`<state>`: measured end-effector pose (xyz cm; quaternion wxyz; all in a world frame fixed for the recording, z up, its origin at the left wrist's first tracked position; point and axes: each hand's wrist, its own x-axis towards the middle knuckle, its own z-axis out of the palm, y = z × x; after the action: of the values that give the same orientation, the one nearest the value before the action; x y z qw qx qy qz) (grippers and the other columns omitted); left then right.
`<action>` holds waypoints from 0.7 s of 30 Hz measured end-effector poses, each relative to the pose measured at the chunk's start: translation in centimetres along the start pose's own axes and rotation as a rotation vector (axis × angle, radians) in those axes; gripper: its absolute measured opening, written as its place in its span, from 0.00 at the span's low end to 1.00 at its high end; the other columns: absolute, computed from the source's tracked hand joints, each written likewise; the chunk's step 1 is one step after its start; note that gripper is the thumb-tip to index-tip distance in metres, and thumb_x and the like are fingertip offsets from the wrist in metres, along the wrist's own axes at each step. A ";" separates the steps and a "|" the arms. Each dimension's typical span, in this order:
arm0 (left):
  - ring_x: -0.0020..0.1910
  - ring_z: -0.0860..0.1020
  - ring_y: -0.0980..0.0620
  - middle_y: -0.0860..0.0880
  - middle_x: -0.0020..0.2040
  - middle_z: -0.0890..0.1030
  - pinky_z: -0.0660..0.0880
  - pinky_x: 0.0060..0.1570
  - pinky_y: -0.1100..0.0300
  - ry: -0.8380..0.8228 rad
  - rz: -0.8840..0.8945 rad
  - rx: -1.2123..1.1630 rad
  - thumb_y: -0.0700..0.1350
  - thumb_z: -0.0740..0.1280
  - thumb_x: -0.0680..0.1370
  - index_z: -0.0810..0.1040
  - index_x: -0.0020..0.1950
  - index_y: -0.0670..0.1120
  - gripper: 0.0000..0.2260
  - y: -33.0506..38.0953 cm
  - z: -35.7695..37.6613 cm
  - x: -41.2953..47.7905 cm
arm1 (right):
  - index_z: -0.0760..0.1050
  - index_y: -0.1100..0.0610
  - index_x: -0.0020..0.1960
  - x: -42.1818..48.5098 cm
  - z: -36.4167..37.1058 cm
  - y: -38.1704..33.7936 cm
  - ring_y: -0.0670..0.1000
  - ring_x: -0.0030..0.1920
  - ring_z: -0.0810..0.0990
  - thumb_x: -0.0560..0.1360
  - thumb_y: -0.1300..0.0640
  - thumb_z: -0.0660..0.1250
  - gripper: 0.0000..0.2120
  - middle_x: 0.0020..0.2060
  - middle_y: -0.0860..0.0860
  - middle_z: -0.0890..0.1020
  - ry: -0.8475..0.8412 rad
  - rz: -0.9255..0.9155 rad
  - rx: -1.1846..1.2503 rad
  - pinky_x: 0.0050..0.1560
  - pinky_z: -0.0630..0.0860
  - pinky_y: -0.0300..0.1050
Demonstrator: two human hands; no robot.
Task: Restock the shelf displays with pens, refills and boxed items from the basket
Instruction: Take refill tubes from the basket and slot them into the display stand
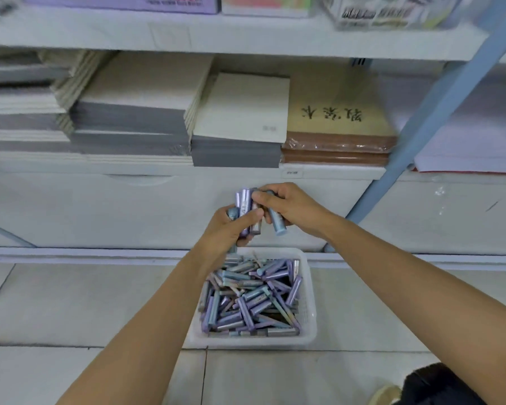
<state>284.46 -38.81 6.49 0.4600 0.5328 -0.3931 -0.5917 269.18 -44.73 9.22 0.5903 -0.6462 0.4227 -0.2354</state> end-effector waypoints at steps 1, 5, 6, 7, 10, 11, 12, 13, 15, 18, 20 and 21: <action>0.27 0.71 0.54 0.50 0.28 0.76 0.67 0.28 0.64 -0.006 0.038 0.009 0.44 0.70 0.77 0.77 0.37 0.46 0.09 1.5 0.0 -0.2 | 0.79 0.65 0.51 -0.2 -0.3 -1.5 0.41 0.26 0.73 0.81 0.54 0.62 0.14 0.27 0.49 0.76 0.054 -0.044 0.017 0.28 0.70 0.32; 0.27 0.72 0.53 0.48 0.31 0.78 0.69 0.25 0.66 0.012 0.151 0.005 0.44 0.69 0.77 0.75 0.43 0.43 0.07 7.6 0.3 -1.1 | 0.79 0.61 0.52 -1.0 -1.3 -7.7 0.44 0.32 0.77 0.80 0.51 0.63 0.13 0.32 0.51 0.78 0.322 -0.237 0.059 0.37 0.77 0.44; 0.26 0.71 0.53 0.48 0.30 0.76 0.69 0.24 0.65 0.018 0.151 0.004 0.45 0.69 0.77 0.74 0.43 0.43 0.07 9.0 0.4 -1.5 | 0.79 0.61 0.50 -1.3 -1.5 -9.0 0.45 0.32 0.77 0.79 0.51 0.65 0.13 0.32 0.52 0.79 0.375 -0.287 0.061 0.36 0.77 0.45; 0.25 0.71 0.54 0.47 0.30 0.73 0.68 0.24 0.65 0.006 0.148 -0.002 0.45 0.70 0.76 0.74 0.43 0.43 0.08 10.4 0.6 -1.8 | 0.78 0.62 0.49 -1.7 -1.6 -10.2 0.48 0.31 0.77 0.78 0.52 0.66 0.13 0.32 0.53 0.79 0.417 -0.336 0.075 0.34 0.76 0.45; 0.24 0.69 0.54 0.43 0.32 0.71 0.68 0.23 0.65 -0.038 0.157 0.029 0.45 0.71 0.75 0.74 0.45 0.43 0.08 13.9 1.4 -2.7 | 0.75 0.65 0.43 -2.9 -2.0 -13.2 0.52 0.27 0.76 0.76 0.55 0.69 0.12 0.30 0.59 0.78 0.507 -0.482 0.137 0.27 0.74 0.44; 0.24 0.69 0.55 0.38 0.36 0.74 0.68 0.23 0.66 -0.024 0.165 0.043 0.45 0.71 0.75 0.75 0.46 0.43 0.08 14.9 1.8 -3.0 | 0.74 0.64 0.42 -3.3 -2.2 -13.9 0.52 0.27 0.77 0.76 0.55 0.70 0.12 0.31 0.63 0.78 0.530 -0.520 0.129 0.26 0.74 0.42; 0.23 0.69 0.56 0.34 0.41 0.77 0.68 0.24 0.66 -0.004 0.179 0.045 0.45 0.71 0.75 0.76 0.49 0.43 0.08 15.8 2.1 -3.3 | 0.74 0.63 0.42 -3.7 -2.4 -14.6 0.50 0.27 0.77 0.76 0.55 0.69 0.12 0.33 0.65 0.79 0.542 -0.547 0.116 0.27 0.73 0.41; 0.23 0.68 0.56 0.32 0.46 0.79 0.68 0.23 0.66 0.010 0.199 0.034 0.45 0.71 0.75 0.76 0.50 0.42 0.09 16.7 2.3 -3.6 | 0.74 0.62 0.43 -4.1 -2.7 -15.2 0.49 0.27 0.76 0.77 0.54 0.68 0.11 0.35 0.66 0.79 0.535 -0.568 0.110 0.27 0.73 0.40; 0.23 0.68 0.56 0.37 0.44 0.82 0.67 0.23 0.66 0.027 0.248 0.020 0.45 0.70 0.76 0.78 0.50 0.42 0.08 18.2 2.6 -4.1 | 0.75 0.62 0.49 -5.0 -3.3 -16.3 0.49 0.29 0.77 0.80 0.56 0.63 0.09 0.37 0.62 0.79 0.460 -0.595 0.120 0.30 0.74 0.40; 0.22 0.67 0.56 0.47 0.29 0.77 0.65 0.21 0.66 0.069 0.326 0.013 0.44 0.70 0.76 0.77 0.42 0.44 0.06 20.1 2.9 -4.6 | 0.74 0.62 0.60 -6.3 -4.3 -17.7 0.51 0.35 0.79 0.83 0.63 0.55 0.11 0.43 0.57 0.80 0.291 -0.605 0.260 0.35 0.77 0.42; 0.21 0.67 0.56 0.43 0.33 0.78 0.65 0.21 0.66 0.057 0.358 0.002 0.44 0.70 0.76 0.78 0.44 0.41 0.06 21.3 3.2 -4.8 | 0.72 0.61 0.65 -7.0 -5.2 -18.4 0.50 0.38 0.80 0.82 0.65 0.54 0.15 0.46 0.56 0.80 0.228 -0.626 0.273 0.40 0.78 0.43; 0.21 0.67 0.56 0.42 0.36 0.81 0.64 0.21 0.66 0.034 0.374 0.008 0.44 0.69 0.76 0.79 0.47 0.40 0.07 21.9 3.4 -4.9 | 0.72 0.61 0.66 -7.2 -5.7 -18.9 0.50 0.40 0.80 0.82 0.66 0.55 0.15 0.46 0.55 0.80 0.236 -0.659 0.205 0.43 0.78 0.42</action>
<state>283.88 -40.02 29.15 0.5664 0.4624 -0.4795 -0.4853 265.86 -43.04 29.86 0.4916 -0.6535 0.2311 -0.5271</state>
